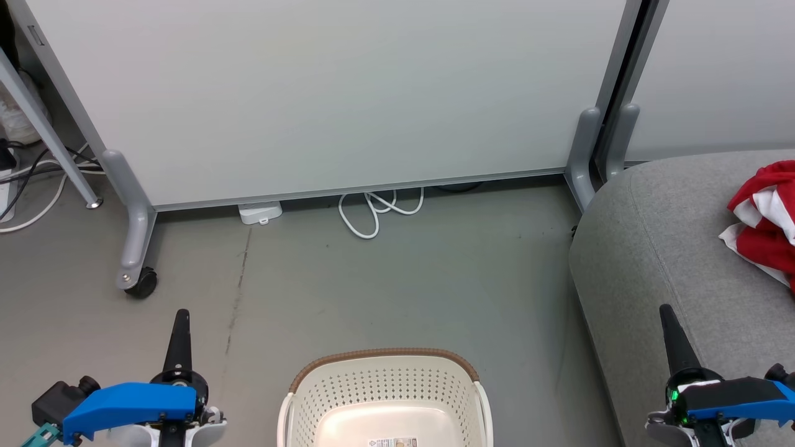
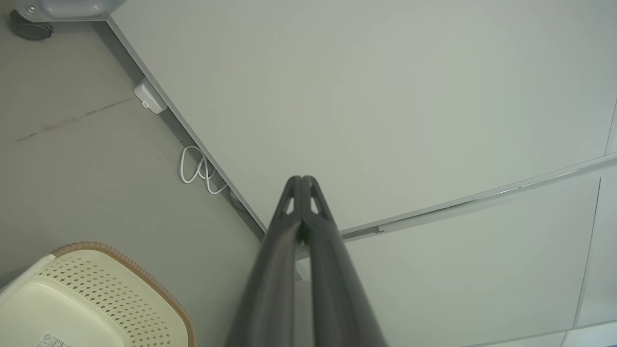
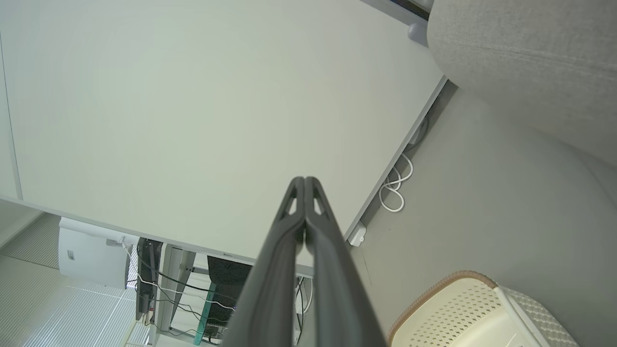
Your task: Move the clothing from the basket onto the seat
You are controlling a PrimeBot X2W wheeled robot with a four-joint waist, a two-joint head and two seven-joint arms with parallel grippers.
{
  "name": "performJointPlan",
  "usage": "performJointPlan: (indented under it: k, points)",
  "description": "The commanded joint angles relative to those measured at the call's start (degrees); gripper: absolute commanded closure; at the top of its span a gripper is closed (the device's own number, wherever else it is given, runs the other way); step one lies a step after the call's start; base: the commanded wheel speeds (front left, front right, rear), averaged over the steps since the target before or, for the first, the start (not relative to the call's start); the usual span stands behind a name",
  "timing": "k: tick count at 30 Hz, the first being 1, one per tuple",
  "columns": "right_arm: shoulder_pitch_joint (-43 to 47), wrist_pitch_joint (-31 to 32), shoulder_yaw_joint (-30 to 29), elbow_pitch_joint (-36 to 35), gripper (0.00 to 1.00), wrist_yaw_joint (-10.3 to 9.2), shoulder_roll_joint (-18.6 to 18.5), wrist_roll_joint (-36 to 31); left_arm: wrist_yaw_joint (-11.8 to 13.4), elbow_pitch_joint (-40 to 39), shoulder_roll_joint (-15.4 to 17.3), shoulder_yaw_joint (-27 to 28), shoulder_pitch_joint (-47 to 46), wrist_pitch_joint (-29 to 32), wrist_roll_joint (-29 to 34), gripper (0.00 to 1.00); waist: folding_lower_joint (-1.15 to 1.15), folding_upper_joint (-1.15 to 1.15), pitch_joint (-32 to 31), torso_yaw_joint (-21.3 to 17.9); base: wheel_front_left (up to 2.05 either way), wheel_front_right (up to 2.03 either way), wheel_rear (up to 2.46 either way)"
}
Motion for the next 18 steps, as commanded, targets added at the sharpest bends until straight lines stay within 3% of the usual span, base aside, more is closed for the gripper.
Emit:
performJointPlan:
  k: [1,18]
  points:
    - [-1.2,0.4,0.1,-0.7,1.00,0.02,-0.5,1.5,-0.4,-0.6,0.0,0.5,-1.4,0.4,-1.5,1.00,0.00,0.00,0.0,-0.1,0.00,0.00,0.00]
    - [-1.9,2.6,0.2,-1.0,1.00,0.02,-0.6,10.3,-0.5,-1.0,0.0,1.5,-1.8,2.6,-10.0,1.00,0.00,0.00,0.2,-0.9,0.00,0.00,0.00]
